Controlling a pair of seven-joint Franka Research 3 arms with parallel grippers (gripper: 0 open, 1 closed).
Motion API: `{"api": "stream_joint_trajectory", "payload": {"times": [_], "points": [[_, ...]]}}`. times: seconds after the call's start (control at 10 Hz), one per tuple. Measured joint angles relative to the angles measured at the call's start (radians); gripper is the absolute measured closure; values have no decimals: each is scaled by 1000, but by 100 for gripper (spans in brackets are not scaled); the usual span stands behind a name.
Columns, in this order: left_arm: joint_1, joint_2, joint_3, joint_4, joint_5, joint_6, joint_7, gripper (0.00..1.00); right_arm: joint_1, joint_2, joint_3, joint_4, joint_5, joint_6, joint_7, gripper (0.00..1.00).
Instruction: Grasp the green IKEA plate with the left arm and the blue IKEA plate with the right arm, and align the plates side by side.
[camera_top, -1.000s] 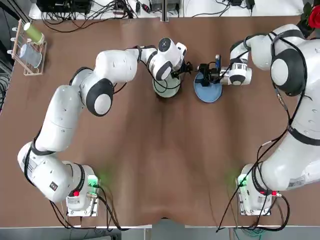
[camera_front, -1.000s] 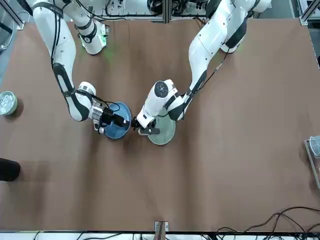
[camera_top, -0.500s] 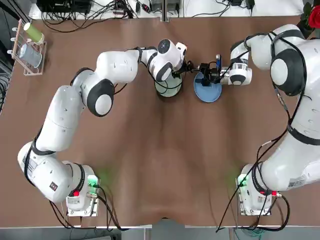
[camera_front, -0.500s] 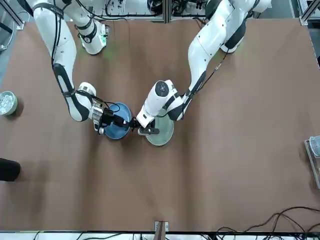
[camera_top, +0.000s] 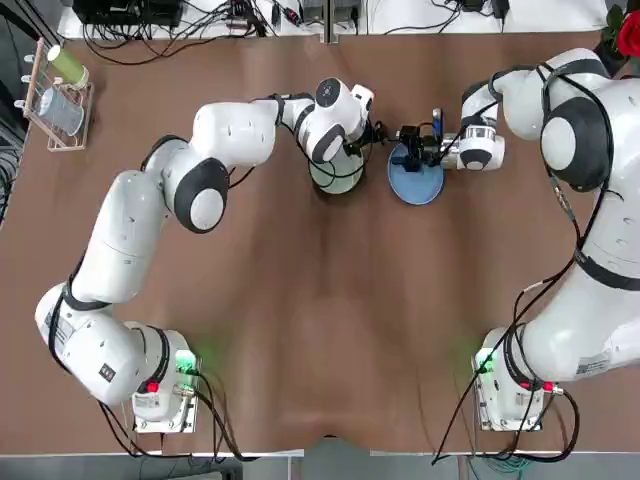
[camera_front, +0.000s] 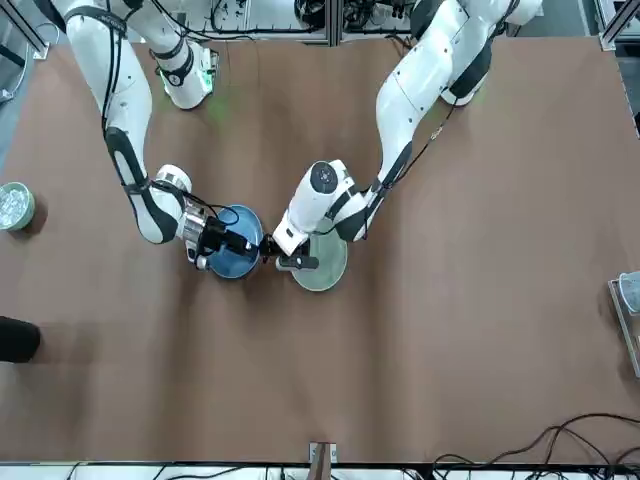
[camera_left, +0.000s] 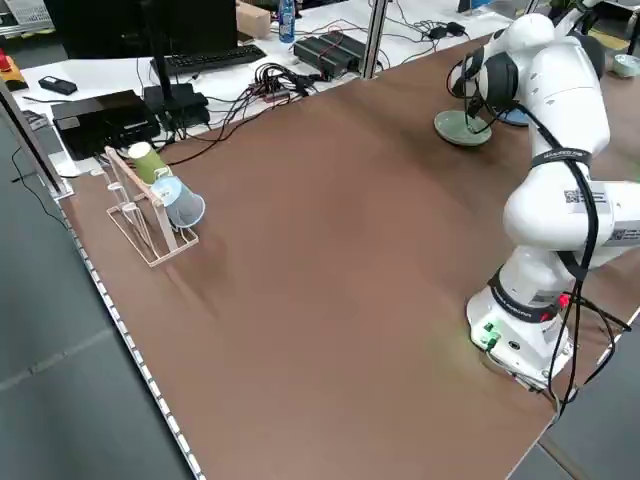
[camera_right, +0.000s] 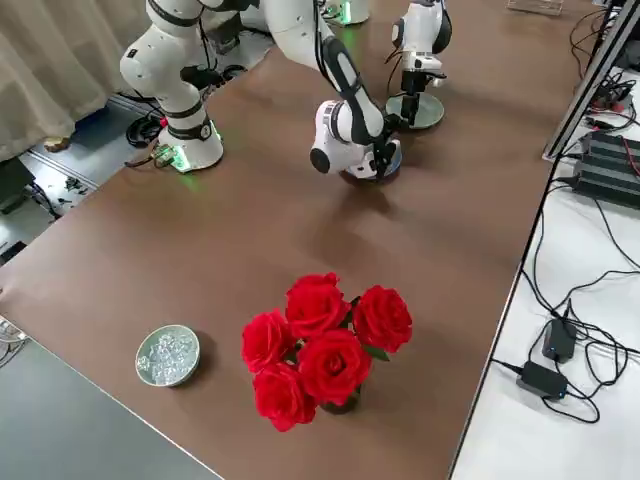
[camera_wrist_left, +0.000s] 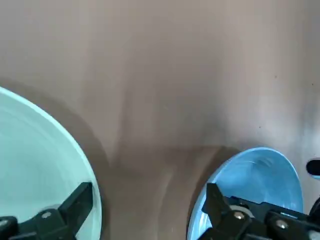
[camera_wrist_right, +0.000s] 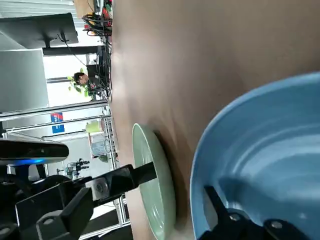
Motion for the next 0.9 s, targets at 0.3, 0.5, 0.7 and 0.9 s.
{"api": "stream_joint_trajectory", "payload": {"times": [0.3, 0.5, 0.7, 0.9], "points": [[0, 0, 0, 0, 0, 0, 0, 0, 0, 1, 0, 1, 1, 0, -1, 2], [3, -3, 1, 15, 0, 2, 0, 0, 0, 1, 0, 1, 2, -1, -1, 2], [22, -59, 11, 31, 1, -91, 3, 0, -1, 2, 0, 1, 3, -1, -2, 2], [58, -158, 16, 32, 1, -277, 23, 0, 0, 3, 1, 2, 10, -2, -5, 2]]}}
